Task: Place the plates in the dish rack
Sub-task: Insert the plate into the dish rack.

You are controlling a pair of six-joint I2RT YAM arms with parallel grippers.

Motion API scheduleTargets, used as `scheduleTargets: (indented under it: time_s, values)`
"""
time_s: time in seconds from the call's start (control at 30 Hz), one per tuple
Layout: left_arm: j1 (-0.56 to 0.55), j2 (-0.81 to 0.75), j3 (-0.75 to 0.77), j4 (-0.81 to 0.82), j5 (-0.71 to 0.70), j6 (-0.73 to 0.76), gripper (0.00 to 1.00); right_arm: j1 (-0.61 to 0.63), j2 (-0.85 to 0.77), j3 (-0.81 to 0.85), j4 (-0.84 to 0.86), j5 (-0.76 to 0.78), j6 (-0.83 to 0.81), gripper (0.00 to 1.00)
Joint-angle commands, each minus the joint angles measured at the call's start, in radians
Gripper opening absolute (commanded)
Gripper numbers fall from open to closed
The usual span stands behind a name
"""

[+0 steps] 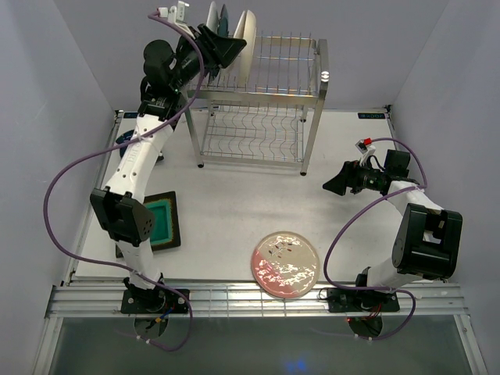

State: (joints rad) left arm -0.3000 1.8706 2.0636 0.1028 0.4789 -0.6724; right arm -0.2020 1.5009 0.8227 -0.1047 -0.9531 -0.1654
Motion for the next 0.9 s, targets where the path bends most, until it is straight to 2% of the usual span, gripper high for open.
scheduleTargets:
  time_s: [0.0,0.23,0.33,0.37,0.47,0.6,0.87]
  values:
    - [0.007,-0.135,-0.029,0.034,-0.037,0.013,0.62,-0.004,0.007,0.035,0.005,-0.023,-0.006,0.94]
    - [0.002,-0.344,-0.262,0.110,-0.102,0.031,0.67,-0.005,0.001,0.032,0.003,-0.024,-0.008,0.94]
    - [0.001,-0.460,-0.416,0.165,-0.125,0.025,0.68,-0.005,-0.001,0.030,0.002,-0.021,-0.011,0.94]
    - [0.001,-0.494,-0.521,0.217,-0.134,0.019,0.69,-0.007,-0.001,0.030,0.002,-0.021,-0.011,0.94]
    - [0.001,-0.616,-0.661,0.305,-0.164,0.011,0.72,-0.005,0.001,0.030,0.003,-0.021,-0.011,0.93]
    - [0.001,-0.728,-0.859,0.336,-0.177,0.010,0.75,-0.005,0.004,0.032,0.003,-0.024,-0.011,0.93]
    - [-0.001,-0.930,-1.160,0.400,-0.149,0.016,0.91,-0.005,-0.004,0.029,0.002,-0.027,-0.014,0.93]
